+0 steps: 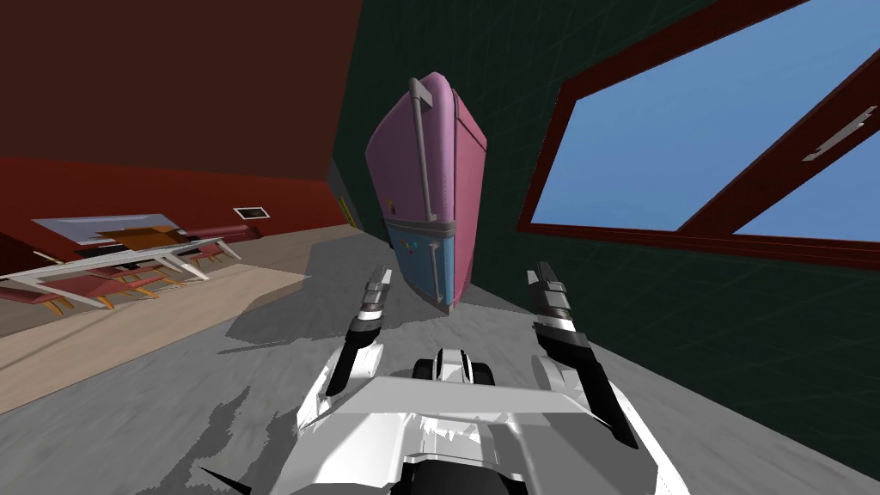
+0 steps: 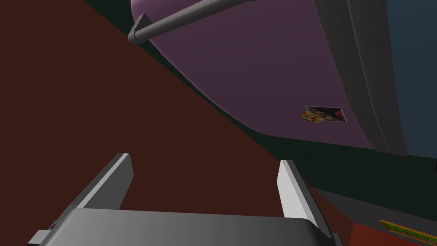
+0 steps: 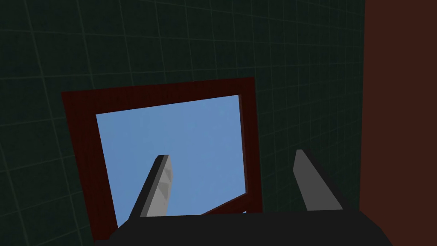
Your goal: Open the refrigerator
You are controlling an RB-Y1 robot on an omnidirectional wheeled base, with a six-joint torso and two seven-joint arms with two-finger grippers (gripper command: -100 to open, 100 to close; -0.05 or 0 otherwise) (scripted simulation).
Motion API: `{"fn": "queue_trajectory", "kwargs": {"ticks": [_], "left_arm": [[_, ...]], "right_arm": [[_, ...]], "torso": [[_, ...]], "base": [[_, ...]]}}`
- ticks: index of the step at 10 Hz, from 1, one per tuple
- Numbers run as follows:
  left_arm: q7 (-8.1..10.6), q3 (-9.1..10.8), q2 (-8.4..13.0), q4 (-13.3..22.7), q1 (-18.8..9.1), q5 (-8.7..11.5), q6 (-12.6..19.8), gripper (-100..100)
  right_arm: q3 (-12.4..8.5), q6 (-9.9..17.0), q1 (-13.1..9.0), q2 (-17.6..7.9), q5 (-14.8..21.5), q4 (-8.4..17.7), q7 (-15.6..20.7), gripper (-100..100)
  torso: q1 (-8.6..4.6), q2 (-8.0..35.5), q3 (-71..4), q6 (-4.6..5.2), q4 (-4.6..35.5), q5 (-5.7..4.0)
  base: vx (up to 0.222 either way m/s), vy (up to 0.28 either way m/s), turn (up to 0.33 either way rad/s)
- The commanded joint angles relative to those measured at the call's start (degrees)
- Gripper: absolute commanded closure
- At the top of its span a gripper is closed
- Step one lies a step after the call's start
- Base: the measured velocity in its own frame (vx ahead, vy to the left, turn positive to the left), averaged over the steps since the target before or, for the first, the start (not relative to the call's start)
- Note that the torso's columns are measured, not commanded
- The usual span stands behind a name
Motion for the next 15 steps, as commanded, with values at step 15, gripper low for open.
{"fn": "queue_trajectory", "kwargs": {"ticks": [15], "left_arm": [[4.15,16.53,13.77,17.49,-19.07,9.62,21.30,-100]], "right_arm": [[0.00,0.00,0.00,0.00,0.00,-0.01,0.00,0]], "torso": [[0.29,0.14,0.09,-0.01,0.04,0.07]], "base": [[0.078,-0.182,0.024]]}}
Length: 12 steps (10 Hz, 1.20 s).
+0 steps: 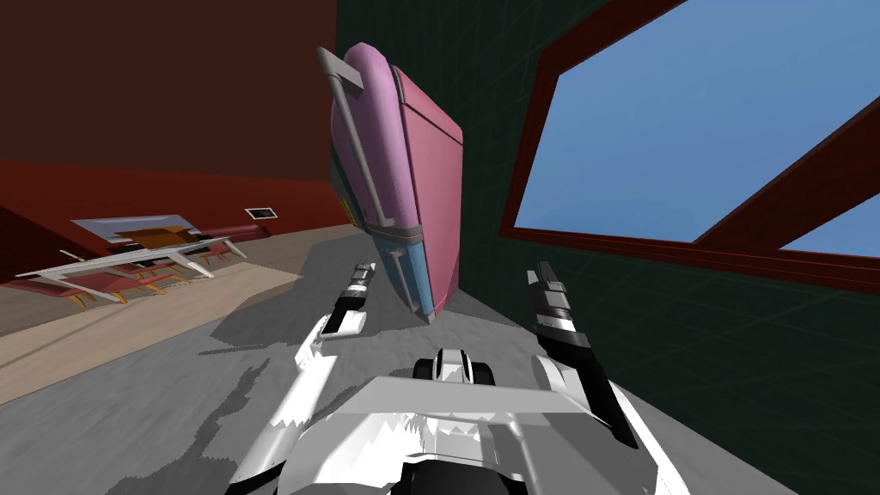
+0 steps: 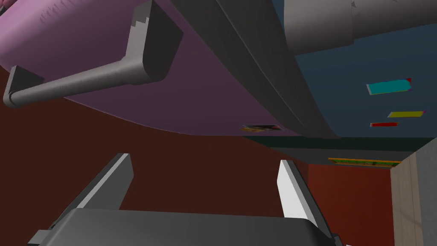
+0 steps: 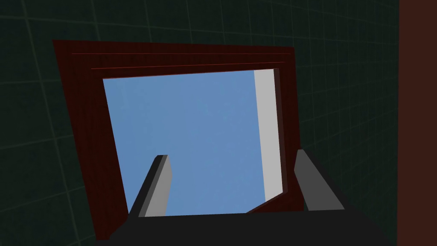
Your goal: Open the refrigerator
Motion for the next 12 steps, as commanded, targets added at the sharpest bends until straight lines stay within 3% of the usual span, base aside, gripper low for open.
{"fn": "queue_trajectory", "kwargs": {"ticks": [1,3,4,6,7,9,10,12], "left_arm": [[0.90,3.00,2.65,3.18,-3.38,1.79,3.98,-100],[1.58,5.61,5.15,6.48,-6.48,3.33,7.27,-100],[1.58,5.61,5.15,6.48,-6.48,3.33,7.57,-100],[2.25,8.20,7.91,9.65,-9.59,4.87,11.05,-100],[2.25,8.20,7.91,9.92,-9.59,4.87,11.05,-100],[2.90,10.73,10.75,13.39,-12.65,6.37,14.24,-100],[2.90,10.73,10.75,13.39,-12.65,6.37,14.49,-100],[3.53,13.15,13.60,16.74,-15.59,7.81,17.78,-100]], "right_arm": [[0.00,0.00,0.00,0.00,0.00,0.00,0.00,0],[0.00,0.00,0.01,0.00,0.00,0.00,0.00,0],[0.01,0.00,0.01,0.01,0.00,0.00,0.00,0],[0.00,0.00,0.00,0.00,0.00,0.00,0.00,0],[0.00,0.00,0.00,0.00,0.00,0.00,0.00,0],[0.00,0.00,0.00,0.00,0.00,0.00,0.00,0],[0.00,0.00,0.00,0.00,0.00,0.00,0.00,0],[0.00,0.00,0.00,0.00,0.00,0.00,0.00,0]], "torso": [[-0.02,-0.07,-0.04,0.01,-0.02,0.02],[-0.39,-0.23,-0.14,0.01,-0.07,-0.09],[-0.42,-0.23,-0.14,0.03,-0.07,-0.12],[-0.08,-0.01,-0.01,0.00,0.00,-0.01],[-0.26,-0.12,-0.07,0.01,-0.03,-0.05],[-0.12,-0.13,-0.08,0.01,-0.04,-0.02],[-0.33,-0.11,-0.07,0.00,-0.03,-0.07],[-0.21,-0.22,-0.14,0.02,-0.06,-0.04]], "base": [[0.080,-0.183,0.030],[0.091,-0.219,0.039],[0.063,-0.179,0.006],[0.055,-0.172,0.024],[0.055,-0.144,0.019],[0.042,-0.150,0.018],[0.048,-0.137,0.019],[0.078,-0.150,0.022]]}}
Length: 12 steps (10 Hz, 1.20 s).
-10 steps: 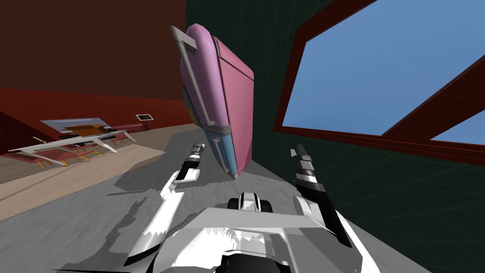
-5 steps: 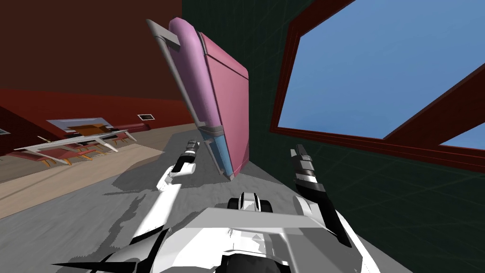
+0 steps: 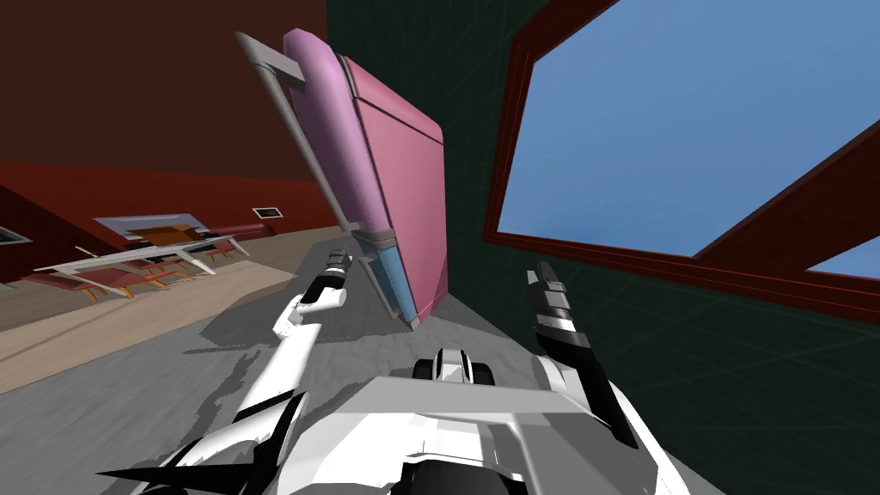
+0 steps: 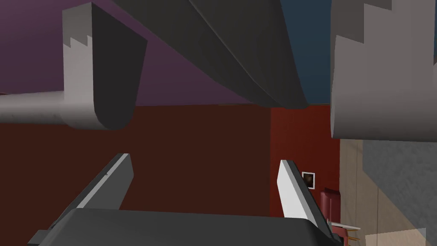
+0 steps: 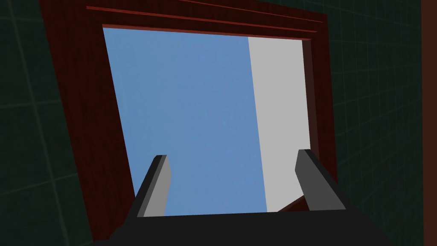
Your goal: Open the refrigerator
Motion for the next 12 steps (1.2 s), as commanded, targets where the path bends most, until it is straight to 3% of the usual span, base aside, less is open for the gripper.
{"fn": "queue_trajectory", "kwargs": {"ticks": [1,2,6,11,12], "left_arm": [[0.76,3.00,3.55,3.97,-3.71,1.75,4.26,-100],[0.76,3.00,3.55,3.97,-3.71,1.75,4.42,-100],[1.81,7.06,8.83,9.42,-8.60,4.16,9.90,-100],[2.75,10.71,13.98,13.99,-12.92,6.32,14.74,-100],[2.63,10.26,13.34,13.29,-12.40,6.03,14.21,-100]], "right_arm": [[0.00,0.00,0.00,0.00,0.00,0.00,0.00,0],[0.01,0.00,0.00,0.01,0.00,0.00,0.00,0],[0.00,0.00,0.00,0.00,0.00,0.00,0.00,0],[0.00,0.00,0.00,0.00,0.00,0.00,0.00,0],[0.00,0.00,-0.01,0.00,0.00,0.00,0.00,0]], "torso": [[-0.12,-0.03,-0.02,0.00,-0.01,-0.03],[-0.20,0.03,0.01,-0.01,0.00,-0.05],[-0.13,0.06,0.04,0.00,0.02,-0.03],[0.10,0.14,0.08,-0.01,0.03,0.04],[0.04,0.22,0.14,-0.02,0.06,0.02]], "base": [[0.082,-0.202,0.032],[0.048,-0.152,0.017],[0.046,-0.159,0.023],[0.056,-0.141,0.016],[0.008,-0.051,0.007]]}}
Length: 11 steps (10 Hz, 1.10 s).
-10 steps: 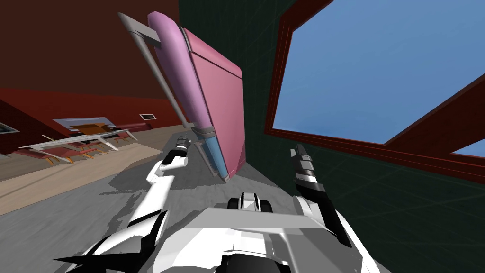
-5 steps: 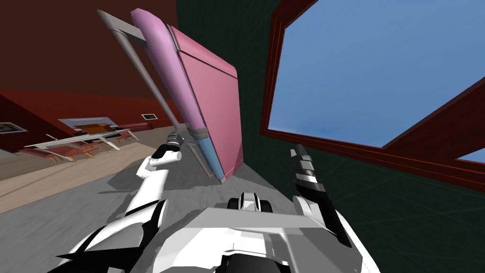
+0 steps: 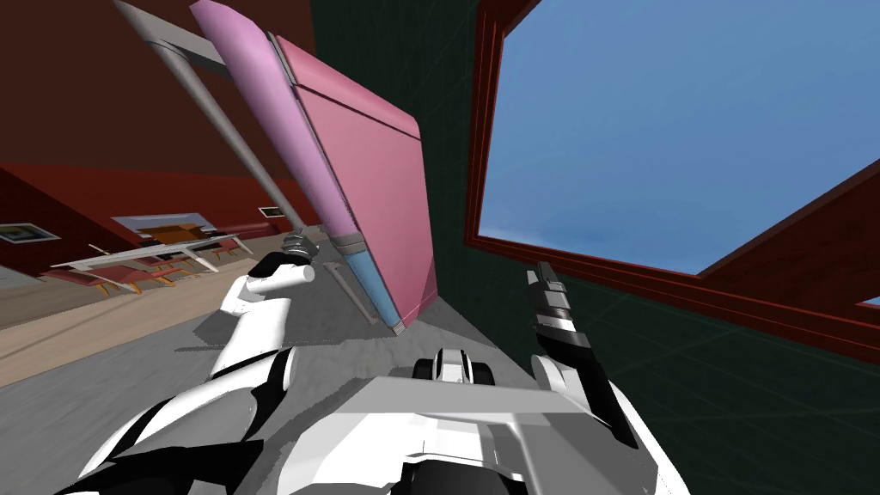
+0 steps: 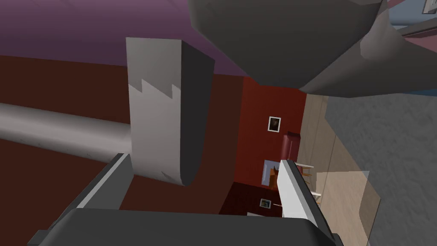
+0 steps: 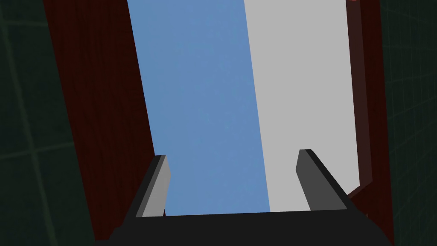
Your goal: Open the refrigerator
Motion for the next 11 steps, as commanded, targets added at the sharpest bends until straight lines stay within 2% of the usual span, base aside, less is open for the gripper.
{"fn": "queue_trajectory", "kwargs": {"ticks": [1,2,3,4,5,6,7,8,9,10,11], "left_arm": [[0.11,0.47,1.28,-0.55,-0.46,0.30,1.87,-100],[0.05,0.29,0.57,-0.29,-0.28,0.09,0.86,-100],[0.05,0.33,0.65,-0.36,-0.32,0.09,1.08,100],[0.40,-1.15,1.25,-2.03,0.21,1.87,0.83,100],[0.40,-1.15,1.25,-2.03,0.21,1.87,0.83,100],[0.76,-2.68,1.73,-3.53,0.84,3.66,0.74,100],[0.76,-2.68,1.73,-3.53,0.84,3.66,0.74,100],[1.11,-4.22,2.22,-5.03,1.48,5.45,0.66,100],[1.11,-4.22,2.22,-5.03,1.48,5.45,0.66,100],[1.47,-5.75,2.70,-6.53,2.11,7.24,0.58,100],[1.47,-5.75,2.70,-6.53,2.11,7.24,0.58,100]], "right_arm": [[-0.01,0.00,0.00,-0.01,0.00,0.00,0.00,0],[-0.01,0.00,0.00,-0.02,0.00,0.00,0.00,0],[-0.02,0.00,0.00,-0.02,0.00,0.00,0.00,0],[-0.01,0.00,0.00,-0.01,0.00,0.00,0.00,0],[-0.03,0.00,-0.01,-0.03,0.00,0.00,0.00,0],[-0.03,0.01,-0.02,-0.03,0.00,0.01,0.00,0],[-0.04,0.01,-0.02,-0.04,0.00,0.01,0.00,0],[-0.04,0.01,-0.02,-0.04,0.00,0.01,0.00,0],[-0.04,0.01,-0.02,-0.04,0.00,0.01,0.00,0],[-0.03,0.01,-0.02,-0.04,0.00,0.01,0.00,0],[-0.03,0.01,-0.01,-0.03,0.00,0.01,0.00,0]], "torso": [[0.13,-0.01,0.00,0.01,0.00,0.03],[0.29,-0.24,-0.14,0.01,-0.05,0.07],[0.11,-0.20,-0.13,0.00,-0.08,0.06],[0.10,-0.24,-0.16,0.06,-0.18,0.16],[0.80,-0.26,-0.21,0.09,-0.13,0.25],[0.77,-0.36,-0.34,0.18,-0.02,0.08],[0.67,-0.53,-0.47,0.28,-0.04,-0.05],[0.51,-0.75,-0.63,0.39,-0.11,-0.11],[0.24,-0.99,-0.79,0.52,-0.15,-0.26],[-0.17,-1.18,-0.91,0.64,-0.27,-0.32],[-0.27,-1.14,-0.89,0.67,-0.27,-0.38]], "base": [[0.067,0.037,-0.037],[0.041,0.029,-0.012],[0.004,0.004,0.012],[-0.055,0.177,0.054],[-0.112,0.196,0.022],[-0.128,0.260,0.048],[-0.143,0.306,0.032],[-0.123,0.318,0.044],[-0.103,0.259,0.017],[-0.117,0.254,0.036],[-0.130,0.225,0.014]]}}
